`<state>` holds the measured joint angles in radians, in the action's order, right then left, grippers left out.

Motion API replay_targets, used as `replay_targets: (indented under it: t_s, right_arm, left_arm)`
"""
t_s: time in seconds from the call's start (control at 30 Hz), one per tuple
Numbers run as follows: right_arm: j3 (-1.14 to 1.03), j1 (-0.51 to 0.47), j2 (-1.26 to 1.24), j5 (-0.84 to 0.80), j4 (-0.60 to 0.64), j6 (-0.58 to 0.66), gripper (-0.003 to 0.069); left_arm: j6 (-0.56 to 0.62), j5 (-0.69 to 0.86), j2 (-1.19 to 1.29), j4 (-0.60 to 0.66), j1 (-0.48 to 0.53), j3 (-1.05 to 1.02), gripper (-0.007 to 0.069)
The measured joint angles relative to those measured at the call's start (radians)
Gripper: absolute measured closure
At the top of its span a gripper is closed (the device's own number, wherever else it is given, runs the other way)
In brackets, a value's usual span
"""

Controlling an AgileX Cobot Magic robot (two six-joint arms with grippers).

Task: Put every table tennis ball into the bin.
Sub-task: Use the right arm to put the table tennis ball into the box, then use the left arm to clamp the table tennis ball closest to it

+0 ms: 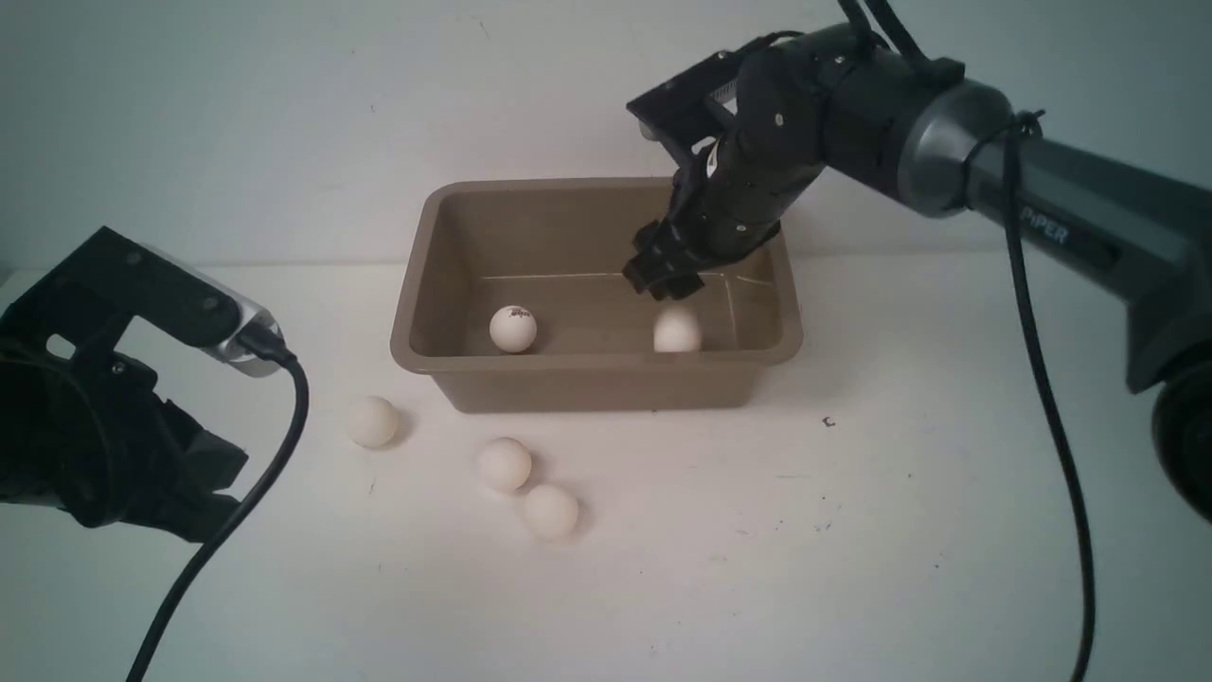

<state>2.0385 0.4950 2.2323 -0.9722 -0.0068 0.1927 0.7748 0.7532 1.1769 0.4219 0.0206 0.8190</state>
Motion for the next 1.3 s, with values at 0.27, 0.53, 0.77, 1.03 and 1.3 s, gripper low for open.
replay_targets:
  t_s: [0.27, 0.53, 0.77, 1.03, 1.3]
  right_arm:
    - [0.005, -0.014, -0.1, -0.166, -0.08, 0.051, 0.0183]
    - [0.007, -0.109, -0.305, -0.263, -0.054, 0.062, 0.0183]
    - [0.008, -0.216, -0.474, -0.291, 0.092, 0.062, 0.0183]
    - [0.008, -0.226, -0.661, -0.306, 0.133, 0.065, 0.0183]
    - [-0.124, -0.226, -0.844, -0.308, 0.131, 0.065, 0.0183]
  left_arm:
    - [0.043, -0.215, 0.011, 0.084, 0.0, 0.0, 0.0543]
    - [0.068, -0.338, 0.14, 0.228, 0.0, 0.002, 0.0305]
    - [0.086, -0.332, 0.323, 0.329, 0.0, 0.102, 0.0172]
    - [0.087, -0.274, 0.513, 0.339, 0.0, 0.234, 0.0165]
    - [0.096, -0.274, 0.629, 0.342, 0.0, 0.258, 0.0164]
